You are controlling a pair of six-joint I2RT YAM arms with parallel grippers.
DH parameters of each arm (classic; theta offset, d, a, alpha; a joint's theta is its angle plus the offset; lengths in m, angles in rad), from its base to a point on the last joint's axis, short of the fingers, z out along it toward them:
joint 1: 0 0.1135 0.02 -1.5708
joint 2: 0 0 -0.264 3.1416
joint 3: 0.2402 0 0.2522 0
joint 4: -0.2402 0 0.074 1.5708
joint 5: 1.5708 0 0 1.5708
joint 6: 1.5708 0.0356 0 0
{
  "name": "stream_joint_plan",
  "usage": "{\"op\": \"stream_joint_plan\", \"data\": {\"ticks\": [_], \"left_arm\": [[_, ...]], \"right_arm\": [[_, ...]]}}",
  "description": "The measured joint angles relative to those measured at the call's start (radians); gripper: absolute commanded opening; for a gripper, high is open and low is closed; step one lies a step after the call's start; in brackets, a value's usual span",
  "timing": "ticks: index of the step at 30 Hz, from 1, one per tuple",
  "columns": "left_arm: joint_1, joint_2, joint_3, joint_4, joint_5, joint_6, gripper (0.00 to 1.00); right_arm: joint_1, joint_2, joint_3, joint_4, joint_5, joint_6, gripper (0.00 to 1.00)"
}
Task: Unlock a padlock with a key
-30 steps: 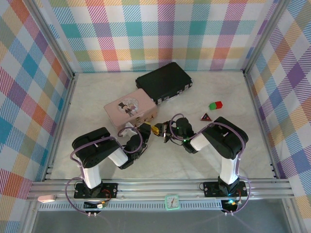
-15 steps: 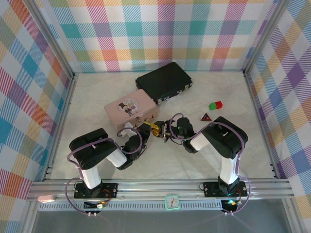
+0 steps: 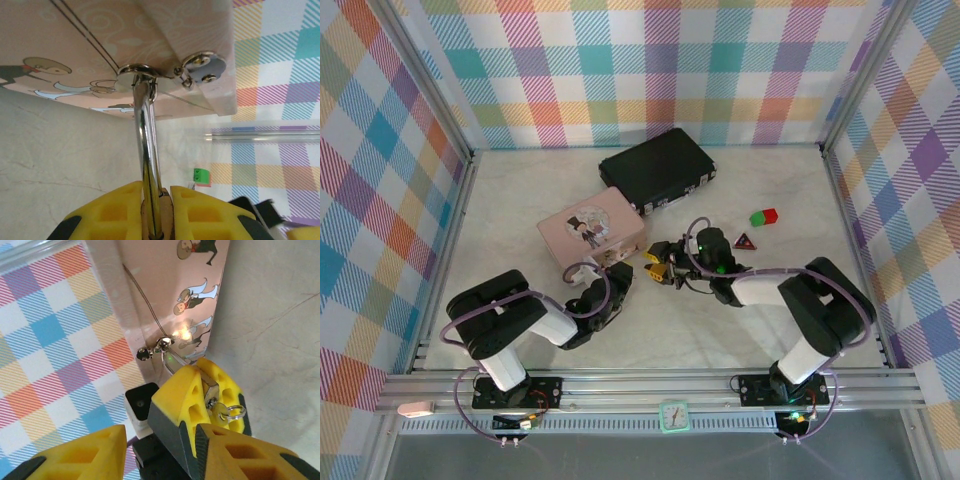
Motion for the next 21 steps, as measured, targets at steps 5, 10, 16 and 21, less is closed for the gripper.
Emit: {"op": "stream_joint_plan", "data": {"ticks": [5, 10, 16, 21], "left_arm": [[0.0, -0.007, 0.015, -0.069, 0.024, -0.022, 0.0], [0.0, -0.006, 0.02, -0.075, 0.036, -0.039, 0.0], [0.0, -0.002, 0.031, -0.074, 0.041, -0.055, 0.0], [0.001, -0.002, 0.032, -0.09, 0.042, -0.062, 0.0]], "right_arm": [[-0.001, -0.011, 0.017, -0.121, -0.029, -0.12, 0.4], [0.007, -0.005, 0.017, -0.141, -0.049, -0.145, 0.35], [0.04, 0.024, 0.017, -0.111, -0.048, -0.145, 0.34], [0.044, 0.082, 0.017, -0.053, -0.045, -0.136, 0.32]]}}
